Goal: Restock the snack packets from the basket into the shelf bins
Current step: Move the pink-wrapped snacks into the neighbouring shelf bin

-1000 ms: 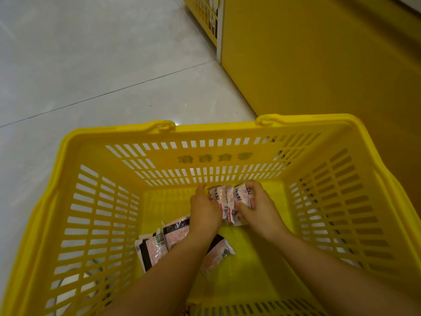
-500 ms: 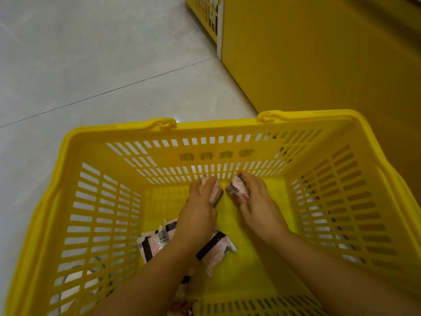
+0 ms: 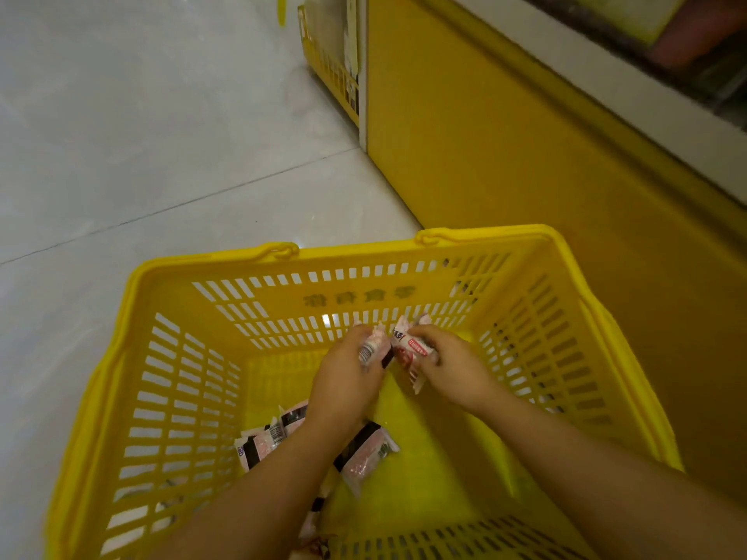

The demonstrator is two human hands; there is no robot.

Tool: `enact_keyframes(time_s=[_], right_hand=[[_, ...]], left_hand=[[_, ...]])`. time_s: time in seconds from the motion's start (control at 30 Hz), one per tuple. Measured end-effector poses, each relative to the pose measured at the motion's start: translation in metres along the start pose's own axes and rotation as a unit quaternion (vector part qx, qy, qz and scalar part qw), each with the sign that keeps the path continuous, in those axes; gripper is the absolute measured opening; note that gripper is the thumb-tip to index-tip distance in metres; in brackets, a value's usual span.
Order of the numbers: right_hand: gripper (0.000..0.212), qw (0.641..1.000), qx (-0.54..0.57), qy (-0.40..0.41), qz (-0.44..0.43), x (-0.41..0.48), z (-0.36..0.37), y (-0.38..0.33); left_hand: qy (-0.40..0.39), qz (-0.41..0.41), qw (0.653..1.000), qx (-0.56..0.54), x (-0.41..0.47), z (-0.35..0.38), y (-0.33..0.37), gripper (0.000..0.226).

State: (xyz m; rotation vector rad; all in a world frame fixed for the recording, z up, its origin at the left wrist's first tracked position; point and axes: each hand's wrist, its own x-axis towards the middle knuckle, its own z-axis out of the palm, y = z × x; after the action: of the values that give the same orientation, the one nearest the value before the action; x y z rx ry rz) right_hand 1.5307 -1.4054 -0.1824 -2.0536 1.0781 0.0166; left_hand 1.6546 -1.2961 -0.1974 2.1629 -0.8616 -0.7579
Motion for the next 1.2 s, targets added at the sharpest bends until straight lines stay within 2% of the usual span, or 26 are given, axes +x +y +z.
enact_keyframes(time_s=[0.2, 0.37, 0.57, 0.73, 0.93, 1.03, 1.13, 1.2], right_hand=[[0.039, 0.991, 0.046, 0.109, -0.061, -0.060, -0.075, -0.057], [0.038, 0.967, -0.016, 0.222, -0.125, -0.136, -0.153, -0.109], [0.039, 0.918, -0.043, 0.336, -0.209, -0.255, -0.251, -0.161], [0.043, 0.868, -0.075, 0.424, -0.248, -0.361, -0.324, -0.191], [0.053, 0.797, -0.149, 0.541, -0.223, -0.477, -0.394, -0.193], [0.054, 0.775, -0.194, 0.572, -0.184, -0.524, -0.422, -0.183], [0.053, 0.758, -0.251, 0.591, -0.114, -0.565, -0.451, -0.167], [0.047, 0.762, -0.284, 0.580, -0.053, -0.586, -0.469, -0.156]], left_hand=[[0.083, 0.084, 0.986, -0.117, -0.037, -0.036, 0.089, 0.048], [0.145, 0.215, 0.947, -0.191, -0.088, -0.074, 0.184, 0.037], [0.166, 0.412, 0.866, -0.231, -0.175, -0.117, 0.312, 0.030], [0.148, 0.526, 0.805, -0.232, -0.258, -0.140, 0.410, 0.037], [0.076, 0.620, 0.742, -0.242, -0.338, -0.138, 0.503, 0.054], [0.053, 0.652, 0.716, -0.242, -0.368, -0.124, 0.542, 0.056], [0.018, 0.672, 0.707, -0.222, -0.385, -0.099, 0.576, 0.050], [-0.011, 0.680, 0.709, -0.185, -0.389, -0.079, 0.596, 0.043]])
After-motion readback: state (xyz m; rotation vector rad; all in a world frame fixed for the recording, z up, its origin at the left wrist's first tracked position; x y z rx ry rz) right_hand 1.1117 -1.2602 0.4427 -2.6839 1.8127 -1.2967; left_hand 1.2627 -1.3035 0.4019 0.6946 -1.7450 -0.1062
